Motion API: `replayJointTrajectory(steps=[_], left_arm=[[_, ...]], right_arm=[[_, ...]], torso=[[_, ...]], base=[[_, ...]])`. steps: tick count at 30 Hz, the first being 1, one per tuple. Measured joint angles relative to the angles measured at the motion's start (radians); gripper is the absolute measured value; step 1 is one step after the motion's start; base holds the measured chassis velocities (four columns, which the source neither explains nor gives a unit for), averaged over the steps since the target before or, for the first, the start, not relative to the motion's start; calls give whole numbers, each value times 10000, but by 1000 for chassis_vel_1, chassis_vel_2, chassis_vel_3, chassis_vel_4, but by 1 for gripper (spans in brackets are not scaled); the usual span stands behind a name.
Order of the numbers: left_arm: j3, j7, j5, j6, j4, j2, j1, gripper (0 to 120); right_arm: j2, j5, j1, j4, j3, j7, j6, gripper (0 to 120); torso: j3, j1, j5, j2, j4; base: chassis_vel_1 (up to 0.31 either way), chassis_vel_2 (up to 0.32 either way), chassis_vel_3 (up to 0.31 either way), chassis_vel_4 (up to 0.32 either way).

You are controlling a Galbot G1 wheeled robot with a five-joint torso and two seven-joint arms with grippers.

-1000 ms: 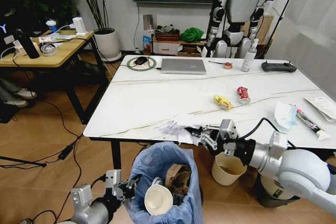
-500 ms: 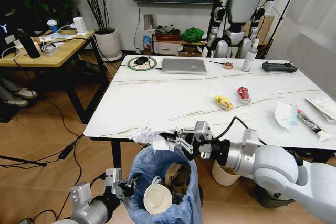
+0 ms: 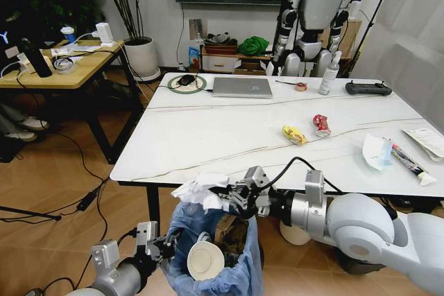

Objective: Pick up the trash bin and place the trash from the table into it.

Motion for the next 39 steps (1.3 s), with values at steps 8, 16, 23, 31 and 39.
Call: replayJointTrajectory(steps=[8, 16, 23, 31, 39], left_arm=[[-38, -3, -35, 16, -123, -32, 28, 0], [-38, 14, -44, 43, -143, -154, 34, 0], [-51, 16, -43, 56, -157, -157, 51, 0], [-58, -6, -49, 94, -181, -152, 52, 0], [-112, -108, -62, 216, -236, -152, 123, 0]], right_arm=[[-205, -1017, -367, 100, -369, -400, -56, 0], [-22, -1412, -587, -133, -468, -486, -173, 0], [-60, -1474, -550, -205, -466, -504, -172, 0], [-179, -1527, -606, -173, -357, -590, -142, 26], [-319, -1616, -844, -111, -78, -643, -98, 58]], torso=[[0, 0, 3, 0, -3], [0, 0, 2, 0, -2], [0, 0, 1, 0, -2], [0, 0, 1, 0, -2], [0, 0, 1, 0, -2]], base=[[0, 0, 0, 0], [0, 0, 0, 0], [0, 0, 0, 0], [0, 0, 0, 0], [0, 0, 0, 0]])
